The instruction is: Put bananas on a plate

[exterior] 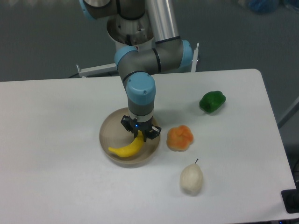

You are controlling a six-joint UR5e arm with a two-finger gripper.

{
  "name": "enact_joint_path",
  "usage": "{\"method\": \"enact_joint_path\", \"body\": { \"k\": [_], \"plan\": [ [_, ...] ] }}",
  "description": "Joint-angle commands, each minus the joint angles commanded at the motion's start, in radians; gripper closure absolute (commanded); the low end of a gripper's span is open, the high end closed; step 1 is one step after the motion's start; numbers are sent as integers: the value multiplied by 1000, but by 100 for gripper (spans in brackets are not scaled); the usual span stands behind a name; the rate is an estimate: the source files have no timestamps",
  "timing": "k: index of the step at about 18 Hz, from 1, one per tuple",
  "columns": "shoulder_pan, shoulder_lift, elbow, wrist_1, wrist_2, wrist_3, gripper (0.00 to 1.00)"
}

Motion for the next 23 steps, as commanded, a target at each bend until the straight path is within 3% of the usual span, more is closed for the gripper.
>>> {"method": "enact_joint_path", "body": {
  "k": [13,14,18,19,23],
  "plan": [
    [-8,-20,8,0,23,34,65],
    [-8,-20,11,0,23,34,58],
    [-5,-9,20,2,21,34,6],
    [0,-3,21,2,20,34,0],
    [46,50,75,-5,21,34,0]
  ]
}}
